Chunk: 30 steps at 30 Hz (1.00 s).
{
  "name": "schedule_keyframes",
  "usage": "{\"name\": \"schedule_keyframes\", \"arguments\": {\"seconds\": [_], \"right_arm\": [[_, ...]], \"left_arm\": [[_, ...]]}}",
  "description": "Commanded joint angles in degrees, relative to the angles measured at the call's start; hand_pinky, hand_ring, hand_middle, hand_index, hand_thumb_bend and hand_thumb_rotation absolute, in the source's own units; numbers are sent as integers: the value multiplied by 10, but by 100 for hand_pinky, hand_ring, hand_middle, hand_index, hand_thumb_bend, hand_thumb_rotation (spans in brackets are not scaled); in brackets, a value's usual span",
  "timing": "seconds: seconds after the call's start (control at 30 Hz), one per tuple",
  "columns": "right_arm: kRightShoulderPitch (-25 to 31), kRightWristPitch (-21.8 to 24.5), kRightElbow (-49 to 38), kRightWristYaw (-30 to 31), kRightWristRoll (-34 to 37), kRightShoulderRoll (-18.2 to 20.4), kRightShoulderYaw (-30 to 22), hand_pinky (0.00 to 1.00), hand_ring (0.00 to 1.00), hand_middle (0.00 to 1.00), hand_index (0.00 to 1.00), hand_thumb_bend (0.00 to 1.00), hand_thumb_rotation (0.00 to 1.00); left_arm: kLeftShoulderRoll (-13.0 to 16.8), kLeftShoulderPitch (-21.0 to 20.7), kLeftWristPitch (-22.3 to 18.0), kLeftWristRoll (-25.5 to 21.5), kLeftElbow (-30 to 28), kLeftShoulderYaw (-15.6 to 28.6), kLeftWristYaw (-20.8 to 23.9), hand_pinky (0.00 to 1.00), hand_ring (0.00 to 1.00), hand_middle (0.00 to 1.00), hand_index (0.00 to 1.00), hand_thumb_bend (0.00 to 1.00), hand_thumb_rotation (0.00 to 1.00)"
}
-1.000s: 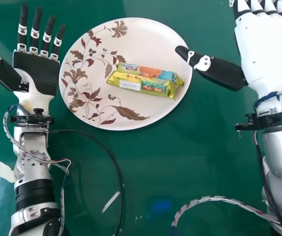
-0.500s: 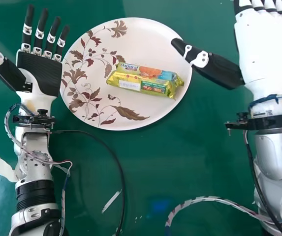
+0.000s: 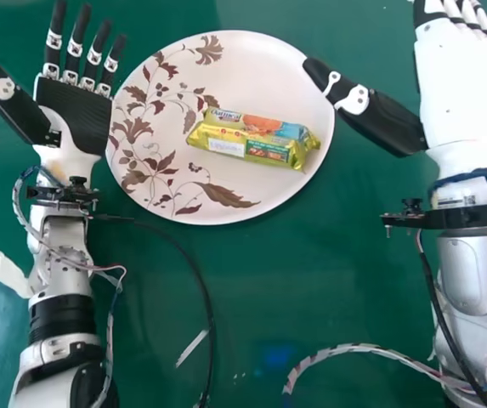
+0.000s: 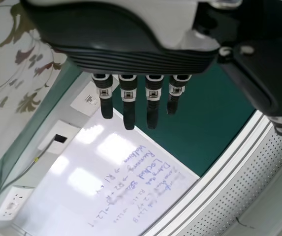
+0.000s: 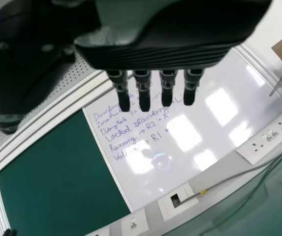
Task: Pick up biscuit and place it in the plate
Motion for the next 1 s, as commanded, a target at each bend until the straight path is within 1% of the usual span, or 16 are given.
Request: {"name": "schedule_keyframes", "arguments": {"seconds": [0.0,0.1,0.17,0.2,0.3,0.37,0.43,0.47,0.53,0.6,0.63,0.7,0.77,0.87,0.93,0.97], "right_arm": [[16,-18,6,-30,26,8,0,100,100,100,100,100,70],[19,-38,15,-46,52,2,-3,100,100,100,100,100,68],[22,-63,27,-59,87,-2,-6,100,100,100,100,100,69],[23,-79,35,-65,108,-5,-8,96,100,100,100,100,70],[28,-129,58,-65,192,-13,-18,90,100,100,100,100,70],[30,-156,73,-62,234,-20,-23,90,100,100,100,100,69],[31,-175,84,-61,262,-26,-27,84,100,100,100,100,69],[31,-184,91,-62,276,-27,-29,83,100,100,100,100,69],[31,-198,102,-60,310,-26,-31,81,100,100,100,100,69],[34,-206,110,-55,346,-22,-33,78,100,100,100,100,68],[37,-206,111,-55,358,-21,-34,79,100,100,100,100,68],[42,-210,115,-57,373,-20,-35,85,100,100,100,100,67],[44,-218,121,-59,388,-18,-36,89,100,100,100,100,68],[50,-221,125,-54,423,-14,-38,92,100,100,100,100,69],[52,-223,128,-50,443,-14,-40,97,100,100,100,100,69],[55,-224,130,-49,450,-13,-41,98,100,100,100,100,69]], "left_arm": [[-24,11,4,-8,183,25,-35,85,85,89,100,100,88],[-19,-3,1,-14,212,35,-56,78,85,89,100,100,87],[-18,-9,-5,-12,225,40,-65,82,85,90,100,100,87],[-18,-12,-7,-12,231,43,-70,84,86,91,99,100,86],[-15,-20,-12,-10,250,52,-82,87,89,95,100,99,83],[-14,-24,-9,-13,259,59,-88,83,91,97,100,99,83],[-12,-27,-11,-10,266,62,-94,77,91,98,100,99,83],[-11,-29,-13,-8,269,63,-97,75,91,98,100,99,84],[-10,-31,-14,-6,274,65,-99,76,90,98,100,98,83],[-12,-32,-16,-5,275,67,-97,80,92,99,100,97,81],[-13,-32,-16,-7,275,70,-98,81,92,99,100,97,81],[-15,-34,-21,-9,278,75,-97,83,92,99,100,98,82],[-21,-34,-32,-7,274,78,-80,85,93,99,100,95,81],[-26,-33,-44,-4,267,78,-63,90,95,100,100,95,81],[-28,-34,-47,-6,267,78,-62,91,95,100,100,96,82],[-27,-34,-49,-6,269,78,-62,89,95,100,100,96,83]]}}
